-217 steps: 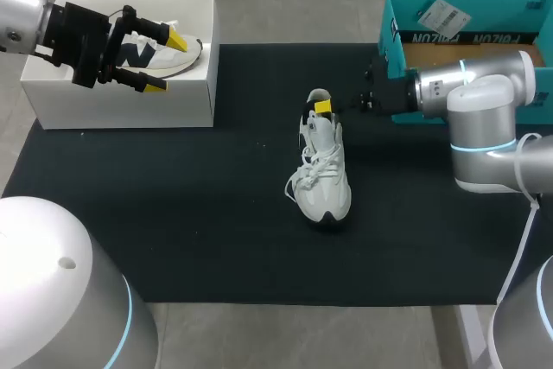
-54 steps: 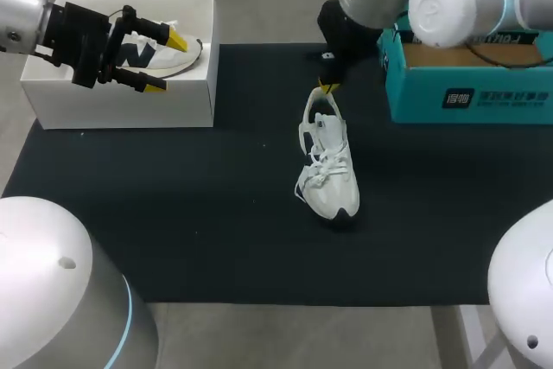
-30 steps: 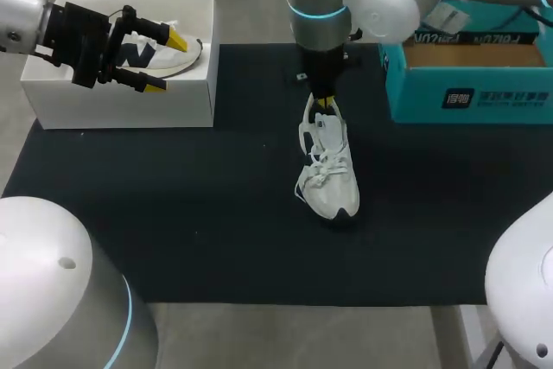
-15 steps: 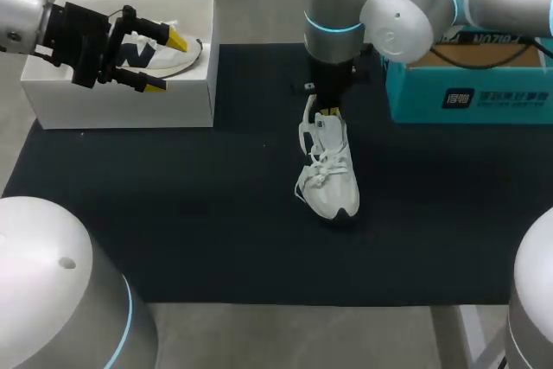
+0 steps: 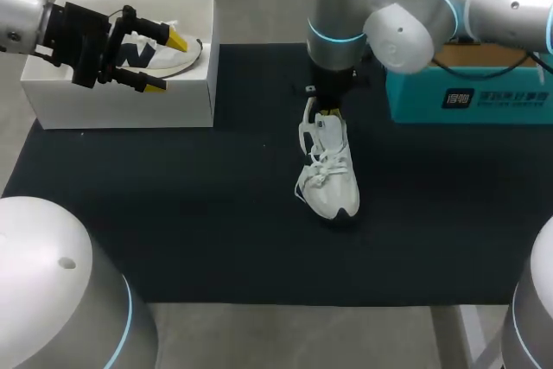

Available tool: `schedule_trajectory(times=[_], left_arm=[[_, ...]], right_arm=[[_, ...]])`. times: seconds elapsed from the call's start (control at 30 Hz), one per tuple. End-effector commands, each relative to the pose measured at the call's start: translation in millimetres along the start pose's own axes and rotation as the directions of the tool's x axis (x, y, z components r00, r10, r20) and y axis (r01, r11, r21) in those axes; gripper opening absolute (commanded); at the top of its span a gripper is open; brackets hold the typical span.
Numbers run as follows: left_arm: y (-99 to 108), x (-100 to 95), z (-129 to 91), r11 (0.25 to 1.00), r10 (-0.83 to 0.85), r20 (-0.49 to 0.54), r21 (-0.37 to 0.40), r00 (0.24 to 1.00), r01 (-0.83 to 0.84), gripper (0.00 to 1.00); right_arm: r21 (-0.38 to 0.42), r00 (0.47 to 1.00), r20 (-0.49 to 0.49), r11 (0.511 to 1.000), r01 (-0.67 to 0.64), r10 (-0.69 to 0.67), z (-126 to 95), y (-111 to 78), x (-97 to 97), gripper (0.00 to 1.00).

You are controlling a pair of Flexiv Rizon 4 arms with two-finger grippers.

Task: Take the shoe out of the shoebox, open the shoe tongue, remove and reinsert the insole, then place the shoe into the shoebox

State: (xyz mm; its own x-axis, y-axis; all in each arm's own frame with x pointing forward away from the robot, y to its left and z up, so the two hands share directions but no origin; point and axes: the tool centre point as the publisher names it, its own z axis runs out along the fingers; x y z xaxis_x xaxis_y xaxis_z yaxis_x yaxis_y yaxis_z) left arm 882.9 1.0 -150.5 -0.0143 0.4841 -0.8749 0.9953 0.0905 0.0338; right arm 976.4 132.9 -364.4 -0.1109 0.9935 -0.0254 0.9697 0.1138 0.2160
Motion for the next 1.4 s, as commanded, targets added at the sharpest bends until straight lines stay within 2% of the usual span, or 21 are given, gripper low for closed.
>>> schedule_trajectory(times=[0.03,0.3,0.53,0.63,0.83,0.93,1.07,1.4], left_arm=[[1.1,-0.1,0.1,1.0,0.001,-0.004,0.002,1.0,-0.001,1.0],[1.1,-0.1,0.1,1.0,0.001,-0.004,0.002,1.0,-0.001,1.0],[1.1,-0.1,0.1,1.0,0.001,-0.004,0.002,1.0,-0.001,1.0],[1.1,-0.1,0.1,1.0,0.001,-0.004,0.002,1.0,-0.001,1.0],[1.1,-0.1,0.1,1.0,0.001,-0.004,0.002,1.0,-0.001,1.0],[1.1,-0.1,0.1,1.0,0.001,-0.004,0.002,1.0,-0.001,1.0],[1.1,-0.1,0.1,1.0,0.001,-0.004,0.002,1.0,-0.001,1.0],[1.1,-0.1,0.1,1.0,0.001,-0.004,0.002,1.0,-0.001,1.0]], right_arm=[[0.012,1.0,-0.001,1.0,0.0,0.0,19.5,7.0,1.2,0.0],[0.067,1.0,-0.02,0.998,-0.008,0.009,49.9,2.3,3.4,0.0],[0.103,0.999,-0.044,0.995,-0.005,0.01,60.3,-6.8,12.1,0.0],[0.109,0.999,-0.041,0.994,-0.001,0.005,52.7,-10.0,14.7,0.0],[0.08,1.0,0.007,0.997,-0.006,0.006,14.3,-14.2,9.6,0.0],[0.074,1.0,0.02,0.997,-0.001,-0.001,8.2,-15.2,7.1,0.0],[0.092,1.0,0.027,0.996,-0.004,0.002,17.4,-18.7,3.5,0.0],[0.175,1.0,-0.018,0.984,-0.017,0.021,61.6,-30.2,5.0,0.0]])
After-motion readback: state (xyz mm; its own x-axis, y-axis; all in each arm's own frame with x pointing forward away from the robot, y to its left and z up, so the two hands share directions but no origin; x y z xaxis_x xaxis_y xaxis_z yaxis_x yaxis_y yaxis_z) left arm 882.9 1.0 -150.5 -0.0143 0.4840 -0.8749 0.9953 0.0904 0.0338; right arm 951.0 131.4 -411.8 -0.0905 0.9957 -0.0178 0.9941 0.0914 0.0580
